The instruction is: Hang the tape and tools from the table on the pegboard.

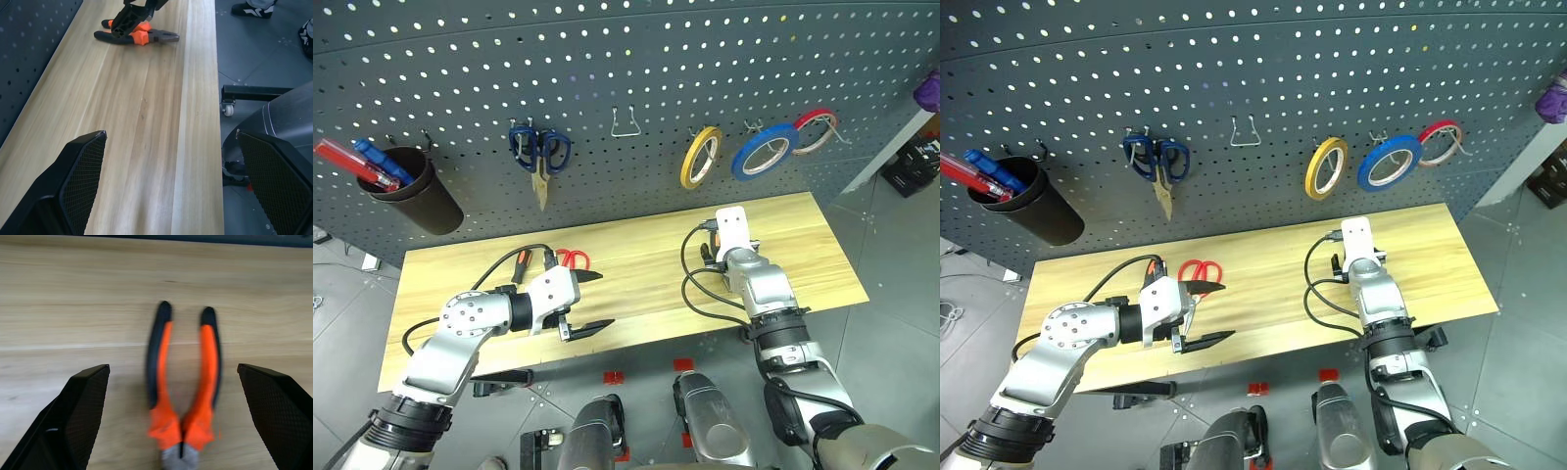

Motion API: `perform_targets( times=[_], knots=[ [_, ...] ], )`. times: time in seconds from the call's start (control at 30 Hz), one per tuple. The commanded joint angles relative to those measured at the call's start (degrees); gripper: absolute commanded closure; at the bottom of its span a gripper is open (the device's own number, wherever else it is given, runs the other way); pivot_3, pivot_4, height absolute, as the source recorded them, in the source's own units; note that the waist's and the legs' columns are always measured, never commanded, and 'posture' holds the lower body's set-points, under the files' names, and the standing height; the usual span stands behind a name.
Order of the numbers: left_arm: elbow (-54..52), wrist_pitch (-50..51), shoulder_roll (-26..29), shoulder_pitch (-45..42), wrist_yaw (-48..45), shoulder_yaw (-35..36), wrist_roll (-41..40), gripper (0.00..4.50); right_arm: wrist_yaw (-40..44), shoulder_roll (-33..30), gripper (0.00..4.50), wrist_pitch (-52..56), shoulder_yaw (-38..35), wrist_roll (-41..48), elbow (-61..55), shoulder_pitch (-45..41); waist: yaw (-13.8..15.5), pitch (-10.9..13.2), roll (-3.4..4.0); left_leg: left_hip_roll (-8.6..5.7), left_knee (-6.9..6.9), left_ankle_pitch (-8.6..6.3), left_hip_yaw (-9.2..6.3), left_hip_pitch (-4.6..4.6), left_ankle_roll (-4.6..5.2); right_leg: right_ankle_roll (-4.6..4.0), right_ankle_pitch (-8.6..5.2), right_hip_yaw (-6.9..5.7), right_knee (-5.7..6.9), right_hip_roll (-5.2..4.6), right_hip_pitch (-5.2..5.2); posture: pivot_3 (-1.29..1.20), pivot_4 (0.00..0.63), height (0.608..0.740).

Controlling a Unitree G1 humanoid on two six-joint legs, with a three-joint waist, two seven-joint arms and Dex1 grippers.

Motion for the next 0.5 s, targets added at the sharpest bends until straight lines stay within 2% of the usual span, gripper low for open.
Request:
perform_targets(
  times=[0.03,0.13,0.5],
  knots=[
    [-2.63,-0.27,-0.26,0.52,0.25,0.09,0.14,0.0,-0.91,-0.49,0.04,-1.24,-3.26,2.16,5.64,-2.72,-0.27,0.0,0.0,0.0,0.01,-0.01,0.0,0.0,0.03,0.0,0.0,0.0,0.01,0.0,0.0,-0.35,0.28,0.74],
    [-2.84,-0.21,-0.49,0.5,0.44,-0.01,0.18,0.0,0.51,-0.83,0.04,-0.12,-5.66,4.56,11.66,-5.19,-0.45,0.0,0.0,0.02,0.02,-0.01,0.01,0.0,0.08,0.01,0.0,0.0,0.04,0.01,0.02,-0.34,0.283,0.74],
    [-2.32,0.07,-2.01,-0.47,1.04,-0.14,0.36,0.0,5.64,-3.39,0.04,-6.78,-4.11,4.59,28.15,-10.88,-0.59,0.0,-0.01,0.02,0.1,0.03,0.11,0.11,0.11,0.01,0.0,0.11,0.47,0.02,0.01,-0.34,0.284,0.74]
  ],
)
